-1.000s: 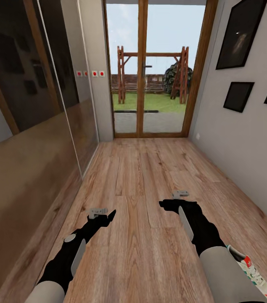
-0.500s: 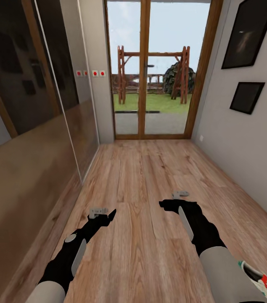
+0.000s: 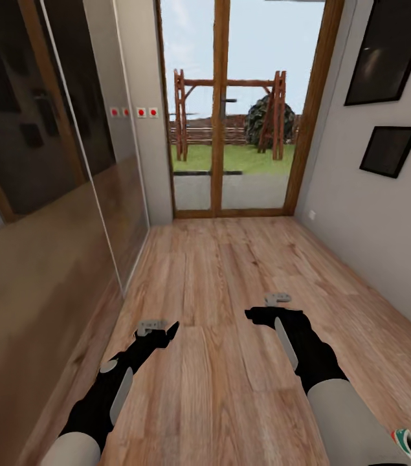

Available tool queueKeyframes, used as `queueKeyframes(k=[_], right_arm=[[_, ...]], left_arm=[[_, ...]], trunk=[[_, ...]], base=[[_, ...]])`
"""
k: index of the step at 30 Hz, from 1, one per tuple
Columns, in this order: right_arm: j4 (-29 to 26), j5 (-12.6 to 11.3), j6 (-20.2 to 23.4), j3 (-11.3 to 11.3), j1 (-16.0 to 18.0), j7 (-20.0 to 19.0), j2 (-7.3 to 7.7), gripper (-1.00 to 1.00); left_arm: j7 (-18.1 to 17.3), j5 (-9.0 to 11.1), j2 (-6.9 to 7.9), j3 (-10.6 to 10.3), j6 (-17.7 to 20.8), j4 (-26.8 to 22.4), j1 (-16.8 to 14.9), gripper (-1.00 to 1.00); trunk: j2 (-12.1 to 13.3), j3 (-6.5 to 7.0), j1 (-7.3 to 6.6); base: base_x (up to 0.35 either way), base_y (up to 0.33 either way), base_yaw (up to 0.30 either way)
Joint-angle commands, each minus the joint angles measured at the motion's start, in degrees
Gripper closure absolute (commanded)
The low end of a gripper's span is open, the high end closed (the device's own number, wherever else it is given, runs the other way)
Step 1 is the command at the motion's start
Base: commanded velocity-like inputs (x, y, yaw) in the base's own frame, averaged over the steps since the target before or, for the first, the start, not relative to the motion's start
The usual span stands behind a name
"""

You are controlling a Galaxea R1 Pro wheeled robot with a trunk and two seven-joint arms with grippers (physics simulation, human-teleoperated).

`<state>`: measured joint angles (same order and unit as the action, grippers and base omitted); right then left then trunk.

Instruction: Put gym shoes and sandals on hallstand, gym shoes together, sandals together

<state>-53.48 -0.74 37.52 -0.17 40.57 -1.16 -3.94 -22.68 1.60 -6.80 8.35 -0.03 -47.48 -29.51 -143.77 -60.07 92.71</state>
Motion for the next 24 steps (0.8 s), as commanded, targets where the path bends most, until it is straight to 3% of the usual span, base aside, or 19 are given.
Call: queueKeyframes(k=[1, 24], right_arm=[[-0.05, -0.05, 0.27, -0.02, 0.04, -0.09, -0.02, -1.00], [-0.05, 0.01, 0.27, 0.00, 0.04, 0.01, -0.02, -1.00]], left_arm=[[-0.44, 0.16, -0.05, 0.26, 0.01, 0.02, -0.02, -1.00], [-0.42, 0.16, -0.05, 0.26, 0.03, 0.02, -0.02, -1.00]], trunk=[[-0.02, -0.05, 0.02], [-0.02, -0.05, 0.02]], base=[[0.291, 0.185, -0.270], [0.311, 0.140, -0.297]])
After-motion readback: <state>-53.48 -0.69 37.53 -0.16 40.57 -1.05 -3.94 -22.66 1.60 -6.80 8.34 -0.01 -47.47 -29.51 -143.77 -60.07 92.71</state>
